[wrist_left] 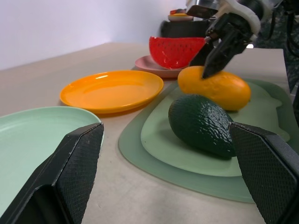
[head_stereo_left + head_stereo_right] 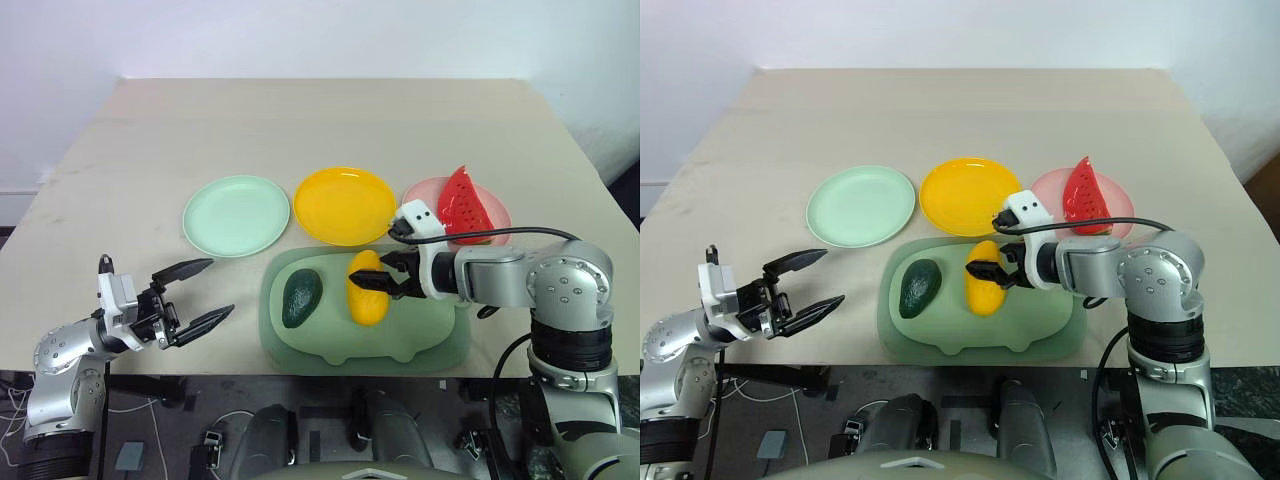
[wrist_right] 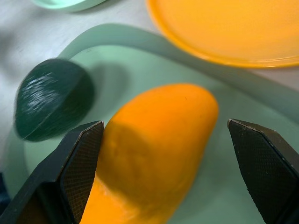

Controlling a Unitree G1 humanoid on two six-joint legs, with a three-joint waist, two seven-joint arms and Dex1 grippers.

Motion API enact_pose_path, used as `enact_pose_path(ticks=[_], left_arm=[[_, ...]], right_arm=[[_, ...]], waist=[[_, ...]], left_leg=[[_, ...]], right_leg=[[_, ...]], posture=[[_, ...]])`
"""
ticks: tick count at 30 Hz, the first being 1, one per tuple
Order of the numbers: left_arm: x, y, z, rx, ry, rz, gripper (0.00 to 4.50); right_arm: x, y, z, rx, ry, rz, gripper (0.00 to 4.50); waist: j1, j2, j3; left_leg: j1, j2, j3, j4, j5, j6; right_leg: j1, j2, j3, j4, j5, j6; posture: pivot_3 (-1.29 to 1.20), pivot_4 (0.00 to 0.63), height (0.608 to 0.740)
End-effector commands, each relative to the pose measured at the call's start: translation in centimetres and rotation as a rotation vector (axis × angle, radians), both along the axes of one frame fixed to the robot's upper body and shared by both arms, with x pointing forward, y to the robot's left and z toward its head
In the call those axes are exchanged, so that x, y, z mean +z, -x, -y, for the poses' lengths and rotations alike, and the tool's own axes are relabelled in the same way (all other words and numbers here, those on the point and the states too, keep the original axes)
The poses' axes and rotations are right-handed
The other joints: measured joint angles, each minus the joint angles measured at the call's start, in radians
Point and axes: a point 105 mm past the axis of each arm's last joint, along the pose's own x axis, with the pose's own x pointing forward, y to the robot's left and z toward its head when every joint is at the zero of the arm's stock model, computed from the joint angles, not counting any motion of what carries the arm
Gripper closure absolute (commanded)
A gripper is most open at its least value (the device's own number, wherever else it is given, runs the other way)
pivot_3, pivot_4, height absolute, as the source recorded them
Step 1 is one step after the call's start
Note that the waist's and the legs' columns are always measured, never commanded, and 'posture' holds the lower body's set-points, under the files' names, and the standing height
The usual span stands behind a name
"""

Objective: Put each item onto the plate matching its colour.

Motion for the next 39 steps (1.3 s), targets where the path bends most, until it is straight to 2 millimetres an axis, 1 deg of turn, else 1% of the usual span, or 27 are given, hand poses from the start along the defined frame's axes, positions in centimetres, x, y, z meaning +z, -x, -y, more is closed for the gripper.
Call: enact_pose_path(ticks=[1,10,12,14,15,16,19,21,23,26,27,29,32,35,39], left_arm=[[0.9,0.1,0.3,0.001,-0.011,0.045,0.0],[0.9,-0.1,0.5,-0.002,-0.009,0.048,0.0],[1.0,-0.1,0.5,-0.002,-0.009,0.05,0.0],[1.1,-0.2,0.5,-0.002,-0.009,0.051,0.0],[1.1,-0.2,0.6,-0.002,-0.01,0.052,0.0],[1.1,-0.2,0.6,-0.001,-0.01,0.053,0.0],[1.2,-0.3,0.6,0.0,-0.01,0.054,0.0],[1.3,-0.4,0.6,0.001,-0.009,0.056,0.0],[1.3,-0.6,0.6,0.0,-0.007,0.058,0.0],[1.4,-0.7,0.8,-0.003,-0.005,0.061,0.0],[1.4,-0.8,0.9,-0.004,-0.005,0.062,0.0],[1.4,-0.8,0.9,-0.006,-0.005,0.065,0.0],[1.7,-0.9,1.0,-0.001,-0.007,0.081,0.0],[1.8,-0.7,0.8,0.006,-0.01,0.079,0.0],[1.8,-0.5,0.6,0.014,-0.015,0.077,0.0]], right_arm=[[-0.9,0.4,-0.6,0.001,0.019,-0.024,0.04],[-1.4,0.1,-1.5,-0.003,0.05,-0.026,0.04],[-1.4,0.0,-1.5,0.001,0.071,-0.021,0.42],[-1.4,0.1,-1.5,0.007,0.079,-0.02,0.95],[-1.1,0.0,-1.6,0.014,0.07,-0.015,1.16],[-0.7,-0.2,-1.7,0.019,0.059,-0.008,1.21],[1.6,-1.0,-1.9,0.047,0.017,0.032,1.21],[3.6,-2.6,-2.1,0.006,-0.045,0.09,1.21],[4.8,-4.2,-2.1,-0.028,-0.071,0.128,1.21],[6.0,-6.9,-2.5,-0.087,-0.103,0.182,1.21],[6.1,-7.8,-2.6,-0.104,-0.103,0.197,1.21],[5.8,-9.5,-2.9,-0.133,-0.086,0.218,1.21],[4.9,-11.6,-3.4,-0.155,-0.046,0.248,1.21],[4.2,-12.9,-4.1,-0.151,-0.037,0.261,1.21],[3.3,-14.0,-4.3,-0.148,-0.025,0.272,1.21]], waist=[[0.0,0.0,0.0],[0.001,0.0,0.0],[0.001,0.0,0.0],[0.001,0.0,0.0],[0.0,0.0,0.0],[0.0,0.0,0.0],[-0.002,0.001,0.0],[-0.004,0.001,0.0],[-0.011,0.001,0.0],[-0.018,0.001,0.0],[-0.02,0.001,0.0],[-0.025,0.001,0.0],[-0.025,0.001,0.001],[-0.025,0.001,0.001],[-0.024,0.001,0.001]], left_leg=[[0.0,0.0,0.0,0.0,0.0,0.0],[0.0,0.0,0.0,0.0,0.0,0.0],[0.0,0.0,0.0,0.0,0.0,0.0],[0.0,0.0,0.0,0.0,0.0,0.0],[0.0,0.0,0.0,0.0,0.0,0.0],[0.0,0.0,0.0,0.0,0.0,0.0],[-0.001,0.0,0.0,0.0,0.0,0.0],[-0.001,0.0,0.0,0.0,0.0,0.0],[-0.001,0.0,0.0,0.0,0.0,0.0],[-0.002,0.0,0.0,0.0,0.0,0.0],[-0.002,0.0,0.0,0.0,0.0,0.001],[-0.002,0.0,0.0,-0.001,0.0,0.001],[-0.002,0.0,0.0,-0.001,0.0,0.001],[-0.003,0.0,0.0,-0.001,0.0,0.001],[-0.007,0.0,0.0,-0.001,0.0,0.001]], right_leg=[[0.0,0.0,0.0,0.0,0.0,0.0],[0.0,0.0,0.0,0.0,0.0,0.0],[0.0,0.0,0.0,0.0,0.0,0.0],[0.0,0.0,0.0,0.0,0.0,0.0],[0.0,0.0,0.0,0.0,0.0,0.0],[0.0,0.0,0.0,0.0,0.0,0.0],[0.0,0.0,0.0,0.0,0.0,0.0],[-0.001,0.0,0.0,0.0,0.0,0.0],[-0.001,0.001,0.0,0.0,0.0,0.0],[-0.001,0.001,0.0,0.0,0.0,0.0],[-0.001,0.001,0.0,0.0,0.0,0.0],[-0.002,0.001,0.0,0.0,0.0,0.0],[-0.002,0.001,0.0,0.0,0.0,0.0],[-0.003,0.001,-0.001,0.0,0.0,0.0],[-0.006,0.0,-0.001,0.001,0.0,0.0]], posture=[[0.0,0.15,0.733],[0.0,0.15,0.733],[0.0,0.15,0.733],[0.0,0.15,0.733],[0.0,0.15,0.733],[0.0,0.15,0.733],[0.0,0.15,0.733],[0.0,0.15,0.733],[0.0,0.15,0.733],[0.0,0.15,0.733],[0.0,0.15,0.733],[0.0,0.15,0.733],[0.0,0.15,0.733],[0.0,0.15,0.733],[0.0,0.15,0.733]])
